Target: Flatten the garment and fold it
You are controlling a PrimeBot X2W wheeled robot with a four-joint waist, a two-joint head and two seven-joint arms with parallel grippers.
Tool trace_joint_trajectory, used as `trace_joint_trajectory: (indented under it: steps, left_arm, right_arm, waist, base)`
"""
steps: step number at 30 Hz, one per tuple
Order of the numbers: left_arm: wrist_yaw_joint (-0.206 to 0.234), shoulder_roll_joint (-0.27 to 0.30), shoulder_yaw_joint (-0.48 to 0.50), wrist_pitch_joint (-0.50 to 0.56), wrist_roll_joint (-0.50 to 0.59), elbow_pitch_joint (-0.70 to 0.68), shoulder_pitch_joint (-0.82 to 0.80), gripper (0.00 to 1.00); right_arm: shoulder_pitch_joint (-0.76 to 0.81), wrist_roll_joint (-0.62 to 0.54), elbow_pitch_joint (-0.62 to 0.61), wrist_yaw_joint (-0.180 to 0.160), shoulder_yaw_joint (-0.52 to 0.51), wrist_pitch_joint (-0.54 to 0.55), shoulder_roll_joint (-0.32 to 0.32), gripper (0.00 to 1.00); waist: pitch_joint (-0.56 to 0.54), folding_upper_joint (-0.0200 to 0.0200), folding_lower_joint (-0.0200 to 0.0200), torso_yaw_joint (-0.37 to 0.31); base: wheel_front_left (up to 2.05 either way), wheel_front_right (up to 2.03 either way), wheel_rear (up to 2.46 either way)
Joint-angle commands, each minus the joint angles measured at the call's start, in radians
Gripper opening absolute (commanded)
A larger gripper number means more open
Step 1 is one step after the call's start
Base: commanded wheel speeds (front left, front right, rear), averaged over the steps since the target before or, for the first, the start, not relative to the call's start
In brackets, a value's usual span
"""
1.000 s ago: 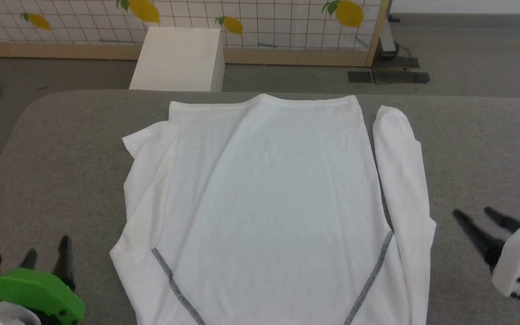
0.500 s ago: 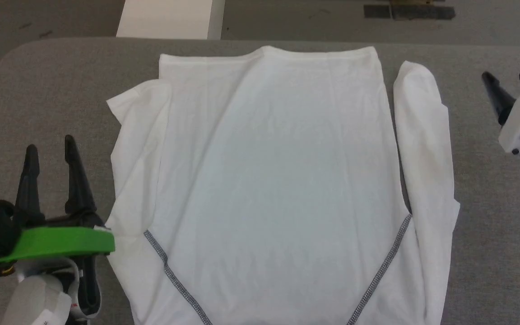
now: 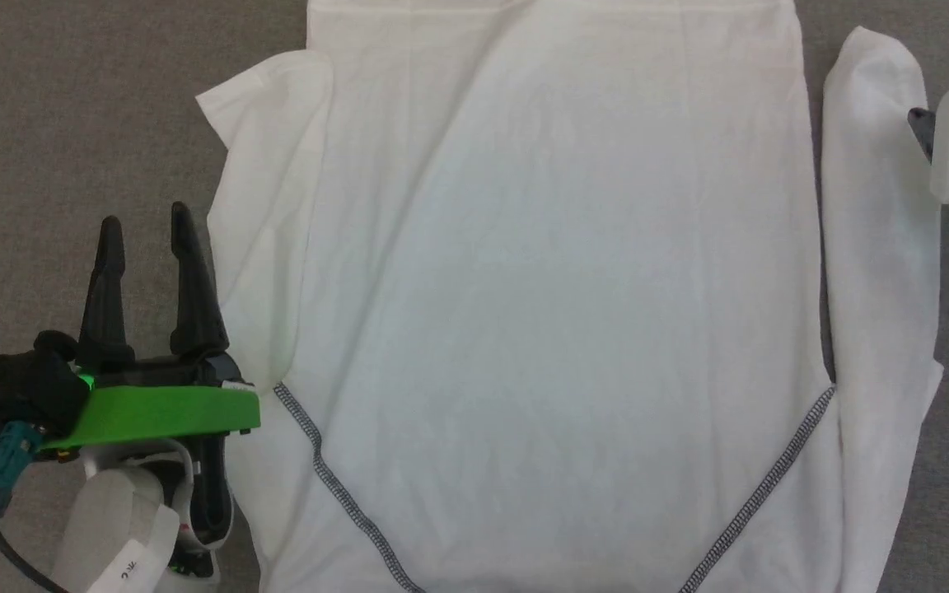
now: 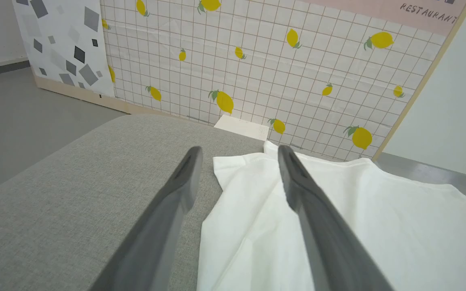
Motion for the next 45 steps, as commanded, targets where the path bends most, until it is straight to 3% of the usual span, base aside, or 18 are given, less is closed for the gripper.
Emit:
trace_joint_trajectory:
  steps: [1,7,8,9,10,21,29,39,45]
  left_arm:
    - [-0.011,-0.010,0.007,-0.008,0.020,0.003,-0.022,1.00]
    - [-0.047,-0.045,0.028,-0.008,0.047,0.021,-0.021,1.00]
    - [-0.051,-0.049,0.030,-0.008,0.049,0.025,-0.020,1.00]
    - [-0.055,-0.052,0.032,-0.008,0.053,0.029,-0.019,1.00]
    - [-0.060,-0.056,0.035,-0.008,0.058,0.032,-0.020,1.00]
    - [-0.095,-0.074,0.072,-0.008,0.084,0.068,0.011,1.00]
    - [-0.104,-0.086,0.097,-0.008,0.087,0.068,0.076,1.00]
    - [-0.106,-0.091,0.117,-0.008,0.089,0.065,0.143,1.00]
    - [-0.102,-0.090,0.126,-0.008,0.085,0.060,0.172,1.00]
  right_arm:
    - [-0.011,-0.002,0.014,-0.002,0.009,0.007,-0.003,1.00]
    - [0.015,0.037,0.058,-0.002,0.055,0.022,-0.010,1.00]
    - [0.018,0.043,0.064,-0.002,0.058,0.024,-0.011,0.80]
    - [0.020,0.051,0.065,-0.002,0.062,0.021,-0.014,0.31]
    - [0.021,0.060,0.064,-0.002,0.063,0.006,-0.019,0.00]
    - [0.108,0.199,-0.009,-0.002,-0.046,-0.161,-0.113,0.00]
    - [0.365,0.254,-0.131,-0.002,-0.268,-0.118,-0.181,0.00]
    - [0.619,0.217,-0.285,-0.002,-0.508,-0.030,-0.153,0.00]
    - [0.668,0.212,-0.372,-0.002,-0.523,0.002,-0.115,0.00]
  waist:
    - [0.042,0.0000,-0.0001,0.036]
    - [0.046,0.0000,-0.0001,0.030]
    - [0.044,0.0000,-0.0001,0.028]
    - [0.042,0.0000,-0.0001,0.025]
    - [0.040,0.0000,-0.0001,0.023]
    - [-0.089,0.0000,-0.0001,-0.024]
    - [-0.183,0.0000,-0.0001,-0.057]
    - [-0.266,0.0000,-0.0001,-0.077]
    - [-0.298,0.0000,-0.0001,-0.088]
  base:
    - [0.00,0.00,0.00]
    - [0.00,0.00,0.00]
    - [0.00,0.00,0.00]
    - [0.00,0.00,0.00]
    - [0.00,0.00,0.00]
    - [0.00,0.00,0.00]
    - [0.00,0.00,0.00]
    - [0.00,0.00,0.00]
    - [0.00,0.00,0.00]
